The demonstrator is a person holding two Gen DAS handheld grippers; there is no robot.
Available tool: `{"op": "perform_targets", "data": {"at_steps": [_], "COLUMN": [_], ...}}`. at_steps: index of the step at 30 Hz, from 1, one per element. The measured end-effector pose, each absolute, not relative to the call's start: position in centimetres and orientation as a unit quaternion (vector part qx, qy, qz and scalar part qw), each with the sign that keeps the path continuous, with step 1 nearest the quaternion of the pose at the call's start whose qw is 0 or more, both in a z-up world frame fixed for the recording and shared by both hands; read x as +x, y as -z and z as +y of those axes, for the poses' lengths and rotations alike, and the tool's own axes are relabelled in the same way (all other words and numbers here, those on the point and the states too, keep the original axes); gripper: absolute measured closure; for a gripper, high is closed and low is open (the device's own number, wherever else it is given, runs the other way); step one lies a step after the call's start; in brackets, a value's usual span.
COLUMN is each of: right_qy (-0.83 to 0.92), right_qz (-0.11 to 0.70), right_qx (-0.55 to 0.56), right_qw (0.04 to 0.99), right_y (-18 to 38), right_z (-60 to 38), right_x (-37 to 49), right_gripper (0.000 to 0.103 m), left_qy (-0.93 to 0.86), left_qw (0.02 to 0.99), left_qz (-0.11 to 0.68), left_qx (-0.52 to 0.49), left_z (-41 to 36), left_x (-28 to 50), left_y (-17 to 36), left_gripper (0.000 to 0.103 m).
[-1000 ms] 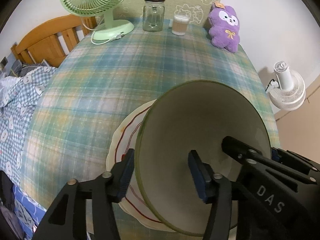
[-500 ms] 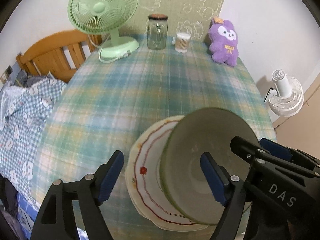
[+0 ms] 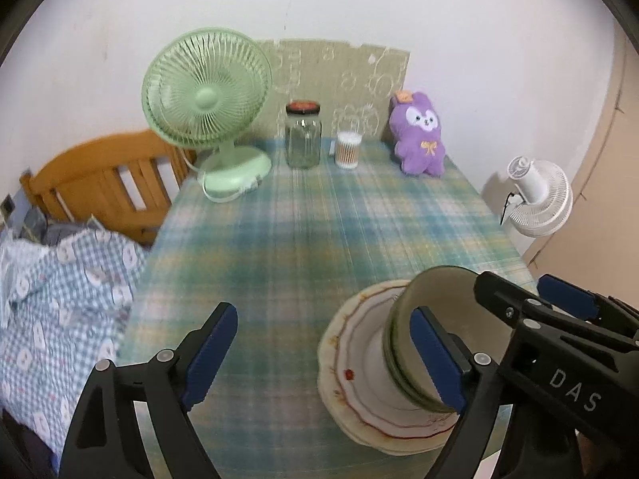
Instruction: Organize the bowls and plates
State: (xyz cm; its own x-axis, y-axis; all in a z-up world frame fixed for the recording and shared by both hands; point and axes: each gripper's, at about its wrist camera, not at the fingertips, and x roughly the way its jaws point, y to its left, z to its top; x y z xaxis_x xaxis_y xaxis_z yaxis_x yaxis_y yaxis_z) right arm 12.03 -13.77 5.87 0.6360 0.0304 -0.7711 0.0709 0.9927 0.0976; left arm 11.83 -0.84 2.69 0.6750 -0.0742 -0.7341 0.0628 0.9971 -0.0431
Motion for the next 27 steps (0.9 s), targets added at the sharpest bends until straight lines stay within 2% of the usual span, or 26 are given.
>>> {"op": "perform_targets", "data": {"at_steps": [2, 7, 11, 27], "right_qy": [0.023, 0.034, 0.036, 0.029], "right_qz": [0.408, 0.382, 0.365, 0.299], "right_qx": [0.058, 0.053, 0.05, 0.022], "right_qw": [0.911, 0.922, 0.929, 0.954], "right_y": [-6.4, -7.3, -7.5, -5.6], "right_z": [-13.0, -11.7, -10.8, -8.2], "right_x": [10.9, 8.4, 6.3, -2.2], "right_gripper": [0.024, 0.023, 0.017, 0.012], "left_qy": [0.045, 0.049, 0.042, -0.006], "left_qw": [0.921, 0.93, 0.937, 0.957], "left_qz": [0.387, 0.364, 0.348, 0.291], "left_qx": [-0.002, 0.004, -0.006, -0.003], "left_z": [0.1, 2.1, 3.7, 7.9], "left_x": [11.2, 9.5, 7.6, -0.4], "left_y": [-3.2, -3.7, -3.8, -2.3], "left_gripper": [0.01, 0.008, 0.004, 0.0]}}
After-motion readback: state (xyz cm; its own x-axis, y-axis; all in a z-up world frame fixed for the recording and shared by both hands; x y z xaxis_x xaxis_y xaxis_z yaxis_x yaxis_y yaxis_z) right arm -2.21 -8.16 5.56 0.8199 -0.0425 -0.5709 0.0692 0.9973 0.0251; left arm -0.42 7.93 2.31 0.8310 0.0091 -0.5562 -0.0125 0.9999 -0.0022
